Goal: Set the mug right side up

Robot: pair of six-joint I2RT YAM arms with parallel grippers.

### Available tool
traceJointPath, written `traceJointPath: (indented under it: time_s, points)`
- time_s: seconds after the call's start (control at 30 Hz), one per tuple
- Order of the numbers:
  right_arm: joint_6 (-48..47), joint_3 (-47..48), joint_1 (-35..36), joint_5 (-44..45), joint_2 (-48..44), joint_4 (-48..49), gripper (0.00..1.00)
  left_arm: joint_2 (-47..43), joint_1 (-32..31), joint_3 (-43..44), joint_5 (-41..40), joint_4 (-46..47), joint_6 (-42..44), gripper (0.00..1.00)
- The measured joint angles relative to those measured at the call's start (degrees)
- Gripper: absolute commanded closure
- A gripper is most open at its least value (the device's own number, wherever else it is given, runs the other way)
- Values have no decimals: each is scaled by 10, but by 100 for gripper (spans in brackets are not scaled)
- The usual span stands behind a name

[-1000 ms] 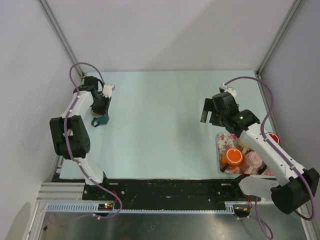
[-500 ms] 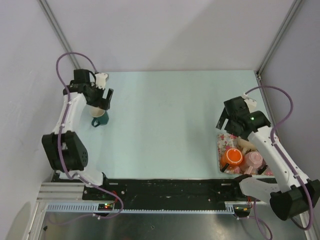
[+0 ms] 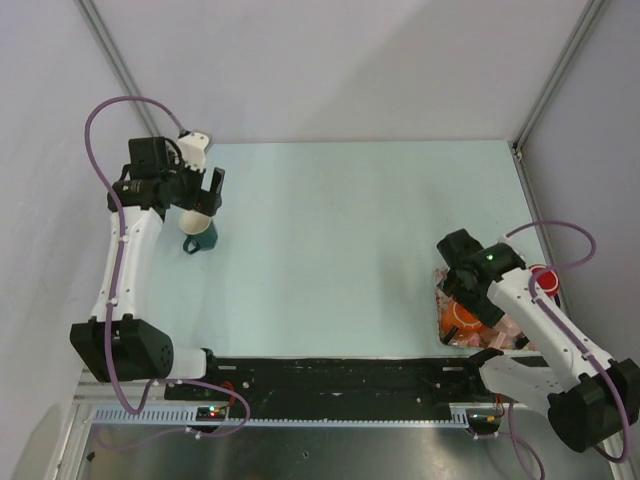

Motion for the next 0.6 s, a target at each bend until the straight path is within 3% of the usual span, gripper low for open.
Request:
traceJointPath:
  time_s: [0.13,0.27,0.4,0.5,0.6]
  points:
    - [20,-58,5,-18,4,11,5,0,0,0,11,-7,0,0]
    - [14,-69,19,-24,28,40,15,0,0,0,22,-9,0,0]
    - [-12,-70,24,-23,41,83,17,-1,0,0,26,-11,0,0]
    - [-31,-70,20,-18,42,119,6,-1,0,0,28,-13,0,0]
    - [-52,-70,14,-17,42,147,1,-1,0,0,31,-16,0,0]
